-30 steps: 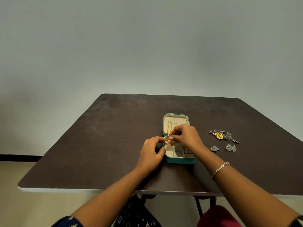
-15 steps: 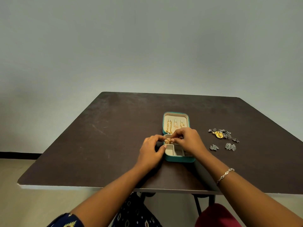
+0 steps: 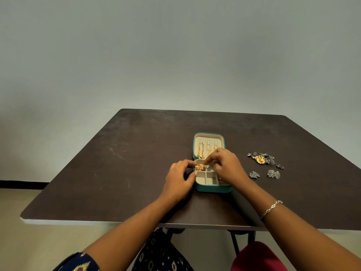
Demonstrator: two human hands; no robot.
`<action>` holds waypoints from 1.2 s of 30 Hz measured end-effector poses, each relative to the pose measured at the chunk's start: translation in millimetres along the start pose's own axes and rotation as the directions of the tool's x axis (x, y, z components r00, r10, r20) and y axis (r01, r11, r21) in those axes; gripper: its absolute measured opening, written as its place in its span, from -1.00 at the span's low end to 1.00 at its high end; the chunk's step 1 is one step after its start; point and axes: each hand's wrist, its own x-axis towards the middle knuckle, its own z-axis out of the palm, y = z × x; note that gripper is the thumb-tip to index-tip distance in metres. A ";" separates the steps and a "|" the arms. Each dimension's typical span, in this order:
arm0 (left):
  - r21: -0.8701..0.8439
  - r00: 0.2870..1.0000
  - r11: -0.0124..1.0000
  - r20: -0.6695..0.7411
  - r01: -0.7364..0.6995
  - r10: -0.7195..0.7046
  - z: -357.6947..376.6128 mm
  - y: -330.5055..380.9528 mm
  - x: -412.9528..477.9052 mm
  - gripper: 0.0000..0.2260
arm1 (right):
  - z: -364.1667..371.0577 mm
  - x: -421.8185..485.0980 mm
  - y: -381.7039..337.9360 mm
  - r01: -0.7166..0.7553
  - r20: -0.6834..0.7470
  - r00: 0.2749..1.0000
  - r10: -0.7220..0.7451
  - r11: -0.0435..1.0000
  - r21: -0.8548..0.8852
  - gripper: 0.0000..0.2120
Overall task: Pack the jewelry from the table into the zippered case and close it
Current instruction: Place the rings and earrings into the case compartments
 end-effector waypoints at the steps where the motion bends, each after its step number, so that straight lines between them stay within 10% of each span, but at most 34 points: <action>1: 0.007 1.000 1.000 -0.006 -0.010 0.010 0.1 -0.4 -0.1 -0.80 | -1.6 -0.5 2.0 0.019 -0.016 1.000 -0.019 1.000 0.011 -0.67; 12: 0.376 0.883 0.852 -0.152 -0.364 0.444 6.2 1.5 -11.1 -0.74 | -34.4 -55.6 69.6 0.376 -0.046 0.919 -0.393 0.904 -0.204 -0.72; 20: 0.293 0.761 0.745 -0.081 -0.599 0.644 49.3 54.2 -32.1 -0.82 | -64.2 -76.2 139.0 0.090 -0.330 0.939 -0.094 0.996 -0.028 -0.75; 29: -0.101 0.943 0.937 -0.050 -0.334 0.330 124.8 92.5 -29.5 -0.78 | -54.3 -65.0 161.6 -0.193 -0.342 0.914 0.220 0.975 0.112 -0.79; 36: 0.077 0.991 0.992 -0.073 -0.103 0.108 142.8 92.6 8.9 -0.75 | -52.4 -62.7 161.2 -0.185 -0.241 0.952 0.188 0.982 0.037 -0.73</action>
